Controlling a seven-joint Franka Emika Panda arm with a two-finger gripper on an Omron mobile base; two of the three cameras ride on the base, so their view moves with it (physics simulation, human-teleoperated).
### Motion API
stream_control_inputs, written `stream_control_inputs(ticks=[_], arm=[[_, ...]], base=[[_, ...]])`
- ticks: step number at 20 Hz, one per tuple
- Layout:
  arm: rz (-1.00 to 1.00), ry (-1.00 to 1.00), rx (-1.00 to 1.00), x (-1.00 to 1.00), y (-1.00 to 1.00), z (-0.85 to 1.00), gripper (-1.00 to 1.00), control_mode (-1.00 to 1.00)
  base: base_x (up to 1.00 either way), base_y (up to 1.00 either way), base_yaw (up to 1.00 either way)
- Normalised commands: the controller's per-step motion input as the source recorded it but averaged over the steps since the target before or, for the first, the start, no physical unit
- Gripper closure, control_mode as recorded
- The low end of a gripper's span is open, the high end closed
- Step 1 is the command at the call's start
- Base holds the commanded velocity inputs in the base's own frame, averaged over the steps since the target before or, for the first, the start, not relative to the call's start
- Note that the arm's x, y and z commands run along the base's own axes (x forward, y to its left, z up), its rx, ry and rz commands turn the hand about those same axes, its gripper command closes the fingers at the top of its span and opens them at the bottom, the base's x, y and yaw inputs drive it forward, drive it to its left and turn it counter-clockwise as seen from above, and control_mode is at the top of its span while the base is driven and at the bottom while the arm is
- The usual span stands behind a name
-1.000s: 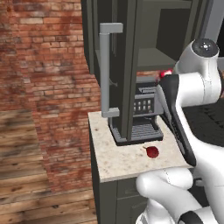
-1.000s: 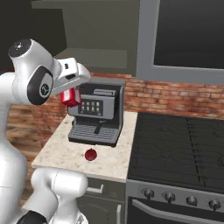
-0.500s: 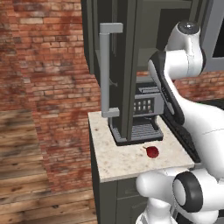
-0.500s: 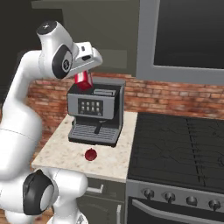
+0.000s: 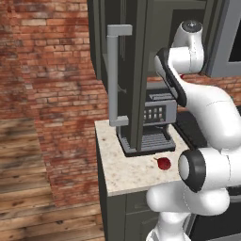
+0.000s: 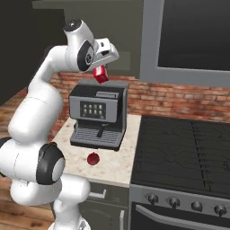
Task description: Pick the pear, boxed food from the counter and place them in the cabinet. Then close the cabinet.
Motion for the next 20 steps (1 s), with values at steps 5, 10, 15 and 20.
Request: stream_control_inputs(ticks=[5, 10, 15, 20], arm=[[-0.01, 0.00, 0.00, 0.87, -0.29, 0.00, 1.00, -1.00], [-0.01, 0.00, 0.00, 0.94, -0.24, 0.00, 1.00, -1.00], [0.00, -0.05, 0.00, 0.87, -0.10, -0.19, 1.00, -1.00], [0.00, -0.07, 0.00, 0.76, -0.05, -0.51, 1.00, -1.00]], base=[[0.00, 0.00, 0.00], [0.00, 0.00, 0.00], [0.00, 0.00, 0.00], [0.00, 0.00, 0.00]])
